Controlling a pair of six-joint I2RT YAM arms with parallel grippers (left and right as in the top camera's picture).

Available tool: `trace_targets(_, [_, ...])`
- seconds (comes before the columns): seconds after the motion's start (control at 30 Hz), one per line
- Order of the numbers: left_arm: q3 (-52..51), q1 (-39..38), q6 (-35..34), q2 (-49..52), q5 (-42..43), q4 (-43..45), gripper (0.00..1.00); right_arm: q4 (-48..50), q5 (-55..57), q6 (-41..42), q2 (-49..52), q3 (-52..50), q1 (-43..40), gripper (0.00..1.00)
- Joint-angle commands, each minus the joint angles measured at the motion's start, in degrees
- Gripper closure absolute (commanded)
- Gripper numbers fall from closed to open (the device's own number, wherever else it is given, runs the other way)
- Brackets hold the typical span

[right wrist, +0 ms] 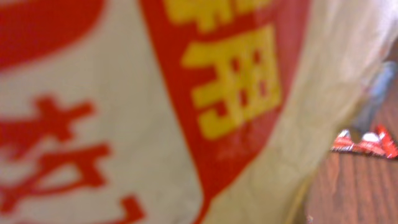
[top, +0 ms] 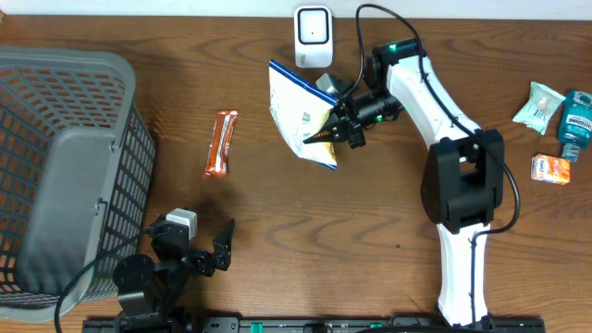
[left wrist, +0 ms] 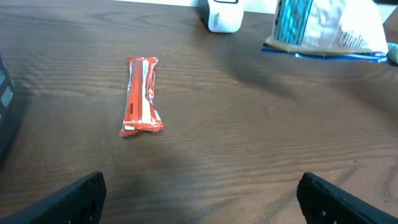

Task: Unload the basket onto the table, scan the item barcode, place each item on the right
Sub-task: 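Hold the yellow wipe pack over the white scanner with the right gripper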

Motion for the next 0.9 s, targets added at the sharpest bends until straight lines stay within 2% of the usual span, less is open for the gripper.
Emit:
trace_targets(0.0, [0.20, -0.24, 0.37, -0.24, -0.09, 0.22, 0.02, -0.09, -3.48, -2.54, -5.84, 1.92, 1.66, 0.99])
trace_targets(0.1, [0.20, -0.24, 0.37, -0.24, -0.09, 0.22, 0.02, -0.07, -0.13, -1.97, -7.52, 1.92, 2.19, 0.99])
trace_targets(0.3, [0.20, -0.24, 0.37, -0.24, -0.09, 0.22, 0.02, 0.87, 12.02, 15.41, -7.67, 1.88, 2.29, 0.99])
trace_targets(0.5, [0.20, -0.24, 0.37, -0.24, -0.09, 0.22, 0.02, 11.93, 28.68, 42.93, -7.69, 1.88, 2.27, 0.99])
trace_targets(0.6, [0.20, -0.24, 0.37, -0.24, -0.09, 0.22, 0.02, 22.58, 45.35, 61.33, -7.69, 1.88, 2.29, 0.99])
trace_targets(0.63, [0.20, -0.24, 0.37, -0.24, -0.09, 0.22, 0.02, 25.07, 50.93, 65.24, -7.69, 1.88, 2.40, 0.99])
trace_targets(0.7, [0.20, -0.24, 0.37, -0.24, -0.09, 0.22, 0.02, 29.31, 63.19, 68.00, -7.69, 1.88, 3.06, 0.99])
trace_targets(0.87, [0.20, -0.24, 0.37, -0.24, -0.09, 0.22, 0.02, 39.71, 83.47, 70.90, -7.69, 1.88, 5.27, 0.99])
